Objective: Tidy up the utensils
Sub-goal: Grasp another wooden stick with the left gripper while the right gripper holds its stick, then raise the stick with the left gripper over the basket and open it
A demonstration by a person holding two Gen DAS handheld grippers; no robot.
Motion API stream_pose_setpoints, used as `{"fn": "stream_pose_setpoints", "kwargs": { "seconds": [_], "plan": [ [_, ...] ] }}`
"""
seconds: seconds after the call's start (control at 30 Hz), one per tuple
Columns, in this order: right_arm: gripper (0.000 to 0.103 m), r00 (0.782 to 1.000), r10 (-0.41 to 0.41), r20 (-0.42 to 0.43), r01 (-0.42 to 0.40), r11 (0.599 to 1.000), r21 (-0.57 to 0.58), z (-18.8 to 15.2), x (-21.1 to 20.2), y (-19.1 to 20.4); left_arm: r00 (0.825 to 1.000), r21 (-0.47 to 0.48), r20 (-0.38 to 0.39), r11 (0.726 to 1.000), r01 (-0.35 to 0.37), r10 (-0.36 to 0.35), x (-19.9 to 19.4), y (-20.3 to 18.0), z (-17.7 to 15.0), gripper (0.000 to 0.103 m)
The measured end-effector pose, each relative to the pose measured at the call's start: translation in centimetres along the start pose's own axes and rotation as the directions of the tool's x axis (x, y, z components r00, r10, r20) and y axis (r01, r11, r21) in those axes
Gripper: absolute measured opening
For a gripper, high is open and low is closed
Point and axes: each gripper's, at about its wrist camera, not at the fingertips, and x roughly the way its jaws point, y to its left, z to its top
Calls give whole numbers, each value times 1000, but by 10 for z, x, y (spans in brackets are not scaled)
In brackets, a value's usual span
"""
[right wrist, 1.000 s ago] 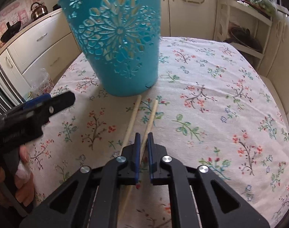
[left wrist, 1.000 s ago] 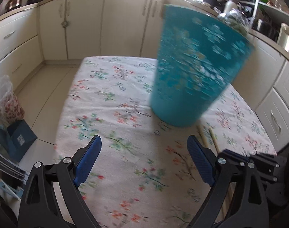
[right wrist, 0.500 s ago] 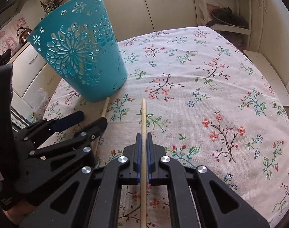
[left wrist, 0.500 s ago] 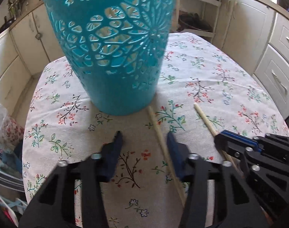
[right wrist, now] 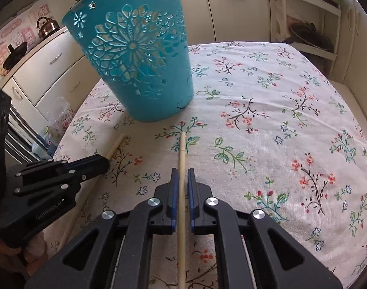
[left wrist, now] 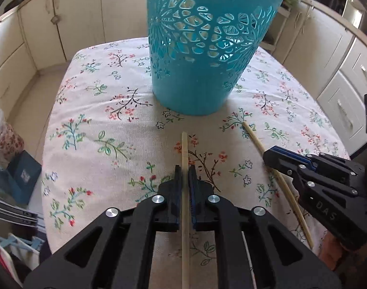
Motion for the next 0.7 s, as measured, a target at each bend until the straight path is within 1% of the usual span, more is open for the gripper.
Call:
{"fn": "stream_pose_setpoints", "kwargs": {
  "seconds": [0.07, 0.17, 0.23, 0.27, 0.33, 0.43, 0.5, 0.53, 0.57, 0.63, 0.67, 0.7],
  "plan": [
    [6, 1000, 20, -11, -20, 1000, 19, 1, 1, -3, 1000, 18, -4, 999, -27, 27, 4, -4, 6, 21],
    [6, 999, 37, -12, -36, 998, 43, 2, 2, -6, 998, 39, -5, 998, -58, 59, 9, -9, 11, 20],
    [6, 1000, 24, -13, -24, 1000, 18, 5, 4, -2, 998, 54, -1, 997, -59, 60, 9, -10, 12, 8],
    [6, 1000, 16, -11, -16, 1000, 3, 5, 4, 0, 999, 59, 2, 997, -48, 48, 9, -10, 12, 5],
    [6, 1000, 18, -3, -18, 1000, 2, 5, 4, 1, 1000, 42, 11, 999, -28, 27, 7, -6, 12, 5],
    [6, 999, 39, 13, -40, 999, 28, 3, 4, -4, 997, 8, 66, 999, 31, -32, -8, 0, 8, 5],
    [6, 999, 44, 23, -44, 998, 36, 2, 4, -6, 984, -9, 146, 995, 103, -101, -35, 7, 7, 5],
    [6, 999, 42, 25, -43, 998, 36, 3, 4, -6, 972, -13, 190, 990, 141, -136, -51, 10, 7, 5],
    [6, 999, 38, -6, -37, 999, 28, 3, 4, -5, 962, -14, 222, 986, 166, -159, -62, 13, 9, 5],
    [6, 999, 40, -4, -40, 999, 33, 2, 4, -6, 930, -7, 301, 975, 222, -209, -94, 18, 17, 5],
    [6, 999, 42, -3, -42, 998, 35, 3, 4, -6, 918, -3, 328, 971, 239, -224, -105, 19, 22, 5],
    [6, 999, 45, -3, -45, 998, 39, 3, 4, -7, 901, 1, 360, 966, 260, -243, -118, 21, 29, 5]
  ]
}}
